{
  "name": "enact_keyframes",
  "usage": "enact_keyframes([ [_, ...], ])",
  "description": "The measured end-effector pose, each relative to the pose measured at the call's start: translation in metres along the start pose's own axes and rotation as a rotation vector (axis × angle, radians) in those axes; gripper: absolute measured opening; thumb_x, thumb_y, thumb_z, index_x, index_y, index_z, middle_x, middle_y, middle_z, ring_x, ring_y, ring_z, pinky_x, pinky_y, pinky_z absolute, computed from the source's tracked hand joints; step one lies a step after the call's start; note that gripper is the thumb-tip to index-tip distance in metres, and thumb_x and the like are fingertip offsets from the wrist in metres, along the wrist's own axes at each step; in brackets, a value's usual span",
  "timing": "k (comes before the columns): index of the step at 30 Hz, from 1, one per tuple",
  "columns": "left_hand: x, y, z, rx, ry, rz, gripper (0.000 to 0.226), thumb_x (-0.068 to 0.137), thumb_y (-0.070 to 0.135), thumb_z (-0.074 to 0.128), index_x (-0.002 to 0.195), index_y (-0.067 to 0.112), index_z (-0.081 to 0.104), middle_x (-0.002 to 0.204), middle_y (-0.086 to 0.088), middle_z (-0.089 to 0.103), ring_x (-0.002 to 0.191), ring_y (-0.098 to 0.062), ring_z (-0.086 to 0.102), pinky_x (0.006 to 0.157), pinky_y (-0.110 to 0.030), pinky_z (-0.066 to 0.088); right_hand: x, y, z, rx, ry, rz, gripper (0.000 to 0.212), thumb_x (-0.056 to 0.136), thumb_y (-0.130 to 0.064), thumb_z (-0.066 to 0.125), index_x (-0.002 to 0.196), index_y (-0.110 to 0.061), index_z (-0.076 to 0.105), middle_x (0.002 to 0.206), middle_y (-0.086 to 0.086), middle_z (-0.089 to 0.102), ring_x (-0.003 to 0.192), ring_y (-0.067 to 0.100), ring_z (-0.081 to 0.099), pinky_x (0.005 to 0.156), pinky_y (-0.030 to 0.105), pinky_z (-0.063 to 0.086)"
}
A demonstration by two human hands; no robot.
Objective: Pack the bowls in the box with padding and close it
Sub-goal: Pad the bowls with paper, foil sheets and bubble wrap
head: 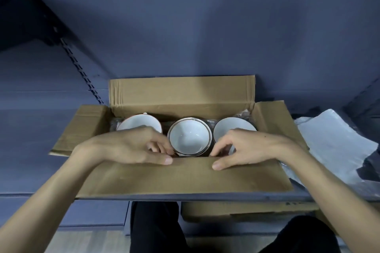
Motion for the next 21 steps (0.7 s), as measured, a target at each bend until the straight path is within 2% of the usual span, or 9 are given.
enact_keyframes([
  [4, -0.036, -0.033, 0.002, 0.022, 0.011, -0.082, 0.025, 0.096, 0.052, 0.059, 0.110, 0.037, 0.073, 0.109, 0.022, 0.072, 0.108, 0.002, 0.065, 0.101, -0.031, 0.051, -0.013, 0.012, 0.003, 0.012, 0.021, 0.097, 0.025, 0.098, -0.046, 0.065, 0.113, -0.030, 0.077, 0.107, -0.024, 0.074, 0.099, -0.008, 0.066, 0.092, 0.022, 0.052],
  [6, -0.049, -0.043, 0.005, 0.086, 0.060, -0.123, 0.037, 0.092, 0.064, 0.053, 0.105, 0.034, 0.071, 0.104, 0.016, 0.071, 0.104, -0.002, 0.064, 0.096, -0.036, 0.052, -0.015, 0.014, 0.007, -0.001, 0.042, 0.116, 0.023, 0.099, -0.046, 0.063, 0.110, -0.031, 0.077, 0.105, -0.024, 0.075, 0.099, -0.009, 0.066, 0.092, 0.022, 0.052],
  [8, -0.055, -0.045, 0.009, 0.175, 0.151, -0.127, 0.035, 0.094, 0.063, 0.051, 0.098, 0.032, 0.067, 0.093, 0.010, 0.068, 0.094, -0.006, 0.062, 0.086, -0.040, 0.053, -0.013, 0.014, 0.007, -0.040, 0.088, 0.129, 0.018, 0.097, -0.045, 0.066, 0.105, -0.033, 0.076, 0.101, -0.021, 0.075, 0.096, -0.008, 0.067, 0.092, 0.025, 0.054],
  [11, -0.062, -0.039, 0.012, 0.336, 0.303, -0.151, 0.030, 0.096, 0.060, 0.051, 0.097, 0.032, 0.063, 0.090, 0.015, 0.062, 0.091, -0.005, 0.056, 0.082, -0.037, 0.052, -0.012, 0.014, 0.007, -0.081, 0.148, 0.126, 0.014, 0.095, -0.044, 0.068, 0.099, -0.034, 0.076, 0.091, -0.024, 0.075, 0.088, -0.010, 0.066, 0.080, 0.022, 0.051],
  [14, -0.068, -0.033, 0.014, 0.392, 0.354, -0.146, 0.031, 0.096, 0.059, 0.052, 0.096, 0.030, 0.063, 0.085, 0.013, 0.060, 0.088, -0.010, 0.054, 0.081, -0.035, 0.050, -0.017, 0.013, 0.012, -0.091, 0.169, 0.086, 0.014, 0.095, -0.045, 0.068, 0.096, -0.035, 0.076, 0.079, -0.030, 0.072, 0.073, -0.010, 0.062, 0.065, 0.016, 0.038],
  [21, -0.079, -0.031, 0.031, 0.404, 0.257, -0.162, 0.032, 0.095, 0.062, 0.052, 0.098, 0.032, 0.063, 0.089, 0.011, 0.063, 0.089, -0.007, 0.055, 0.082, -0.036, 0.051, -0.033, 0.010, 0.032, -0.050, 0.141, 0.070, 0.013, 0.092, -0.048, 0.068, 0.099, -0.040, 0.076, 0.087, -0.031, 0.073, 0.087, -0.009, 0.066, 0.074, 0.021, 0.046],
])
Point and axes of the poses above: each hand's wrist, its own x-axis towards the middle knuckle, its own z-axis out of the palm, y = z × x, the point moved 8 cm from there along x, towards the middle knuckle
